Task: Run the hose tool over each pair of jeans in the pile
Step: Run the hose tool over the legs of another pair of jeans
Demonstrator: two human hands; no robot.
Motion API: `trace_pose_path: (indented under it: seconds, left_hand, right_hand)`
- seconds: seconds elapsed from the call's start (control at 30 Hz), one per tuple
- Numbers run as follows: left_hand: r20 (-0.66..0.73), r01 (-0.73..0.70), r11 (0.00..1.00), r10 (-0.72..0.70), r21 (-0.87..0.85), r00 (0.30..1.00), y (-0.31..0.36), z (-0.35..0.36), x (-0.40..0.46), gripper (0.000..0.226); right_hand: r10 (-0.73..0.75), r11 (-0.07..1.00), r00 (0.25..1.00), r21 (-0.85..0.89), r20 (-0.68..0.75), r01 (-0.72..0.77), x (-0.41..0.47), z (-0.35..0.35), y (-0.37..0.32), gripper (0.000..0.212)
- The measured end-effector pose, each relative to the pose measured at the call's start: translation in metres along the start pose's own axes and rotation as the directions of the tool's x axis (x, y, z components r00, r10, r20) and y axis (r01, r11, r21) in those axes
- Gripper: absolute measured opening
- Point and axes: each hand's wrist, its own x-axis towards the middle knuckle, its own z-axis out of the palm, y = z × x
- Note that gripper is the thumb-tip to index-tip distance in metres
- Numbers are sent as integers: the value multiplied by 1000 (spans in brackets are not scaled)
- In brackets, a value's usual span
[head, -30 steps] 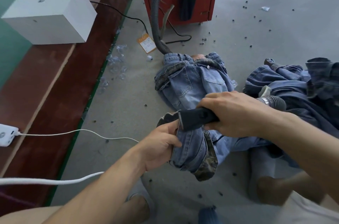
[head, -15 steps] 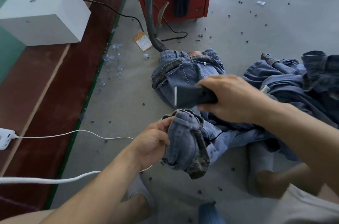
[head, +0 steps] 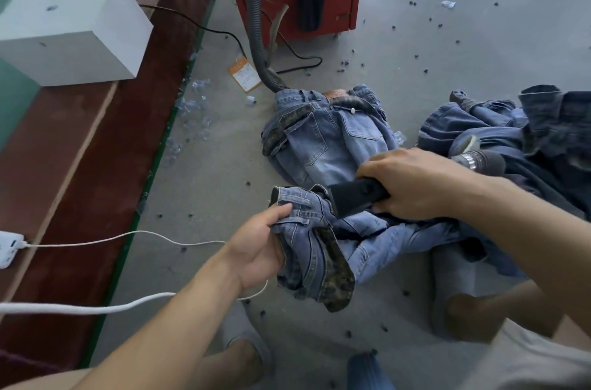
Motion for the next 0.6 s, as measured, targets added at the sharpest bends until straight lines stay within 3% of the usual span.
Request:
trace_pose_path:
  seconds: [0.17, 0.27, 0.4, 0.5, 0.6]
  left_hand:
    - [71, -97, 983, 87, 154, 994, 1, -2, -4, 39]
    - [76, -159, 951, 144, 263, 987, 2, -6, -4, 34]
    - [126, -220, 927, 190, 304, 974, -2, -6, -5, 34]
    - [151, -239, 903, 196, 358, 969, -3, -5, -3, 37]
    - [162, -265, 873, 217, 409, 963, -5, -4, -2, 40]
  right_hand:
    - [-84, 990, 994, 105, -73, 92, 4, 10, -23, 36]
    - [-28, 984, 987, 168, -155, 55, 8, -2, -10, 34]
    - [24, 995, 998, 93, -61, -18, 5, -8, 2, 31]
    - [-41, 994, 998, 96, -47, 45, 4, 5, -17, 34]
    - [-104, 976, 983, 175, -151, 130, 8, 6, -28, 38]
